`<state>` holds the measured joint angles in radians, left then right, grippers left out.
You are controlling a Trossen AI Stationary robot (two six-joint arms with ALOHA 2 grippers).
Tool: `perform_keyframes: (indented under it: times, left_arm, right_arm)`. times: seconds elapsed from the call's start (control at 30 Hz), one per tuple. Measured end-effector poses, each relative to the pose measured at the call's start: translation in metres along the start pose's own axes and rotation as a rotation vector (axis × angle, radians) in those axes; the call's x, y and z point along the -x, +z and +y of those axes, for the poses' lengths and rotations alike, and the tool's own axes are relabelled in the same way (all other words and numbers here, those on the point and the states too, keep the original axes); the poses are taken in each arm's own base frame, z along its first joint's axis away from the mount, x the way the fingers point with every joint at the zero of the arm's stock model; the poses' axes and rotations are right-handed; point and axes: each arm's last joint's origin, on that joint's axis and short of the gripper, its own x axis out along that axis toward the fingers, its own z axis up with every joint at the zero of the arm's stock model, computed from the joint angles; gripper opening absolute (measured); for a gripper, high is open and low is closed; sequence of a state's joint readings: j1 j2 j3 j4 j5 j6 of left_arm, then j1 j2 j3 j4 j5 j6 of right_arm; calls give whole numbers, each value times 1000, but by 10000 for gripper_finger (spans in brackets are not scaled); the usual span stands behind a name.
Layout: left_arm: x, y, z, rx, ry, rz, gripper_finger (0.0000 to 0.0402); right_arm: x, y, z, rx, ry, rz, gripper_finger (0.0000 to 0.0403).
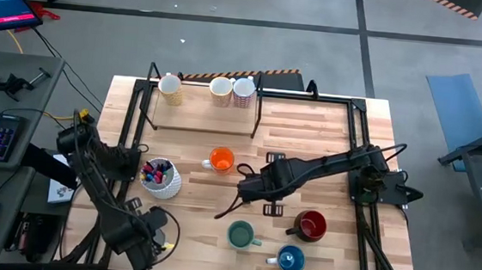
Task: Place coffee mugs
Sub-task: Put the blue patterned mug on the shelf
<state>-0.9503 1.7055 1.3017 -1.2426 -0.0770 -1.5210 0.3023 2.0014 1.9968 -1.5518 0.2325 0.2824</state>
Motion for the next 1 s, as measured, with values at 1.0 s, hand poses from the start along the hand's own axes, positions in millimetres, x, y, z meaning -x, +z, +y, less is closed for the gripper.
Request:
perform_keyframes:
  times: [1.0]
  left_arm:
    - [117, 196, 119, -181, 1, -195, 10]
  right_arm:
    - [106, -89, 37, -195, -139, -455, 103]
